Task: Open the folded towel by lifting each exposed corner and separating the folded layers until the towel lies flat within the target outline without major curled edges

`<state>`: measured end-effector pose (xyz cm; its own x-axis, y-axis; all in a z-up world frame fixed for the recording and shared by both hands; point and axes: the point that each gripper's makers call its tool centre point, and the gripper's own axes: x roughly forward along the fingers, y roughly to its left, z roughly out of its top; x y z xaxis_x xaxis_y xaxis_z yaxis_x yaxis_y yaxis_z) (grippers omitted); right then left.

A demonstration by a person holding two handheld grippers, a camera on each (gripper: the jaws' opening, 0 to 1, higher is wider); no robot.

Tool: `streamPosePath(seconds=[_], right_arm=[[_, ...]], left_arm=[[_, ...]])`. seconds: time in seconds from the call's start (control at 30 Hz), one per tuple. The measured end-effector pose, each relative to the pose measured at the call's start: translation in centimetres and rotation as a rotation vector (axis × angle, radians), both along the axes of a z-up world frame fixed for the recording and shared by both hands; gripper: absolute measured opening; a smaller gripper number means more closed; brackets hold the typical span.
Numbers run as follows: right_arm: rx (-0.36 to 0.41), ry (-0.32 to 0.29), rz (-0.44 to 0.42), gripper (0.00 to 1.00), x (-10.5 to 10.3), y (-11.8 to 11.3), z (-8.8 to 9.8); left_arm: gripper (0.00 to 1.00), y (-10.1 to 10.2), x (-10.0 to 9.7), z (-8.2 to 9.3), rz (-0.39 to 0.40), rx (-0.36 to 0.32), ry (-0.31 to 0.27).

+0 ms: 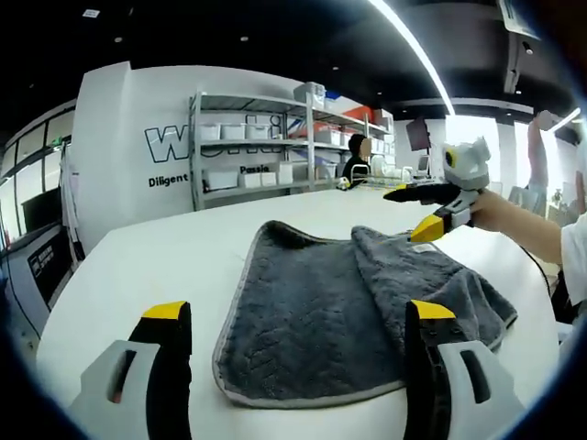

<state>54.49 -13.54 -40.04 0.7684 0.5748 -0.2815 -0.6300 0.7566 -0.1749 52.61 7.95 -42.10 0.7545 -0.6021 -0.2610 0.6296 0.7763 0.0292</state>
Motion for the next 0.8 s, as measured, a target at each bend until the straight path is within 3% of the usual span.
streamPosePath(seconds=[0.4, 0.57, 0.8], right_arm=[[0.02, 0.054, -0.036, 0.99, -9.4, -1.7, -2.9], [-0.037, 0.094, -0.05, 0.99, -12.5, -0.5, -5.1], [-0.049, 0.063, -0.045, 0.99, -15.2, 1.5, -5.0]], left_arm=[[0.95, 0.1, -0.1, 0.0, 0.0, 0.001, -0.002], [0.95, 0.3, -0.1, -0.1, 0.007, -0.004, 0.001], [0.95, 0.2, -0.2, -0.3, 0.003, -0.006, 0.007]])
